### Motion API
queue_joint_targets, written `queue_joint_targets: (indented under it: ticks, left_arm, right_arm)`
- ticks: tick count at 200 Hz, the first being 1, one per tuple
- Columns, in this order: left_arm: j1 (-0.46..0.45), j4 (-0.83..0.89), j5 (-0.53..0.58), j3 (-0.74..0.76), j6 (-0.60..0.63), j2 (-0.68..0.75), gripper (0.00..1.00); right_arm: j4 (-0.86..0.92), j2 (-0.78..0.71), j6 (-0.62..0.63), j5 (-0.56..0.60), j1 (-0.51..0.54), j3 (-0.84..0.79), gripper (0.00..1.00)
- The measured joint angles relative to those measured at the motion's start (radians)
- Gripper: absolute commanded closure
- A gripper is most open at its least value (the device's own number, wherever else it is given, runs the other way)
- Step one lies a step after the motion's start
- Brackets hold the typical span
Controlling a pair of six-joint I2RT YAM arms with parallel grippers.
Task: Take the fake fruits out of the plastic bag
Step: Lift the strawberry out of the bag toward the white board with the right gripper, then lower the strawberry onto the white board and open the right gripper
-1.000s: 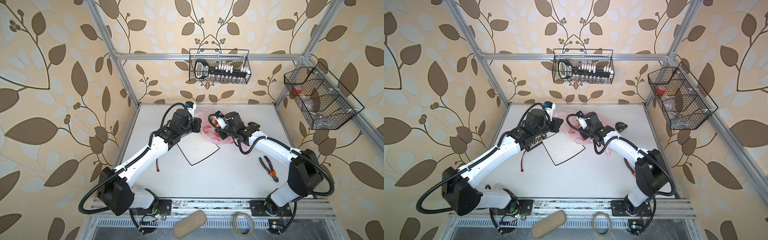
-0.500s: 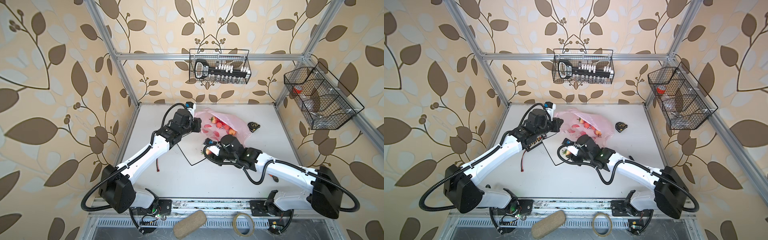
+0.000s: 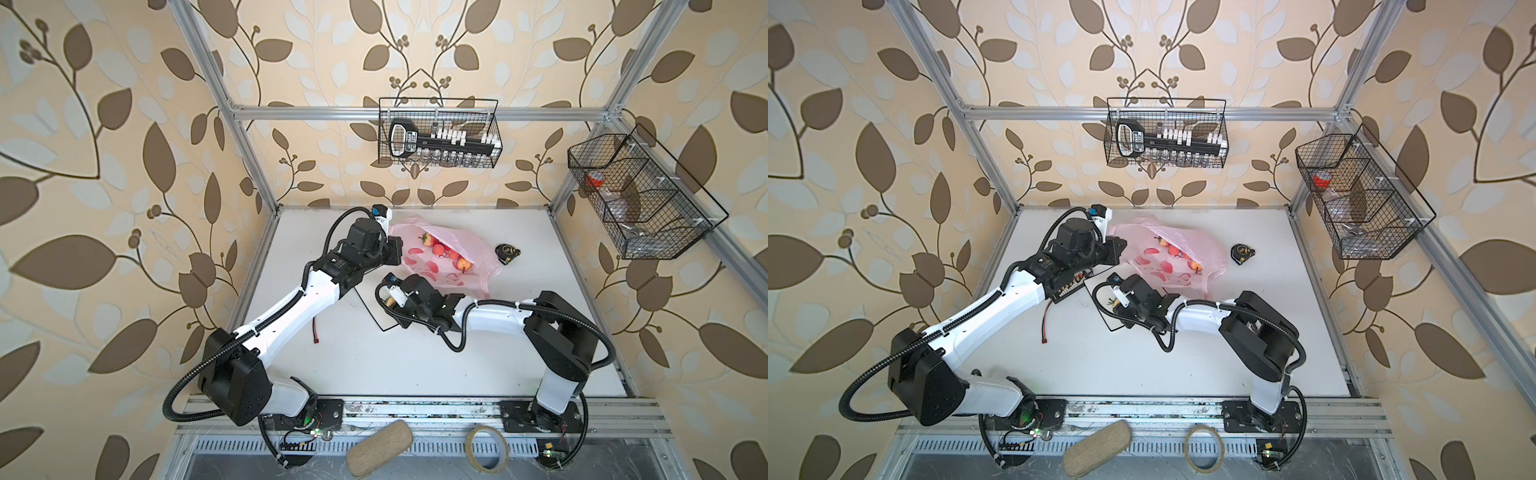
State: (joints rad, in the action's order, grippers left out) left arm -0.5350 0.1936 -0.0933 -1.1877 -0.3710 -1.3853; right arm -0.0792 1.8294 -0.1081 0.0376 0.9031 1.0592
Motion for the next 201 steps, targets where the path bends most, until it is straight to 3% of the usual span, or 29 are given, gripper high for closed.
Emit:
queue_joint_targets:
  ticks: [51,124,136,167,201]
  left_arm:
    - [0.000,0.005,0.006,0.000,0.000,0.000,1.00]
    - [0.000,0.005,0.018,0.000,0.003,0.000,1.00]
    - [0.000,0.005,0.018,0.000,0.005,0.000,1.00]
    - [0.000,0.005,0.019,0.000,0.005,0.000,1.00]
    - [0.000,0.005,0.020,0.000,0.005,0.000,1.00]
  right_arm:
    - [-0.009,0.084,-0.049,0.014,0.000,0.037,0.63]
    - [-0.012,0.108,-0.076,0.003,0.000,0.055,0.33]
    - [-0.014,0.103,-0.067,0.003,0.000,0.051,0.31]
    - [-0.016,0.002,-0.024,-0.014,0.013,-0.019,0.32]
    - [-0.027,-0.209,0.028,-0.045,0.045,-0.139,0.33]
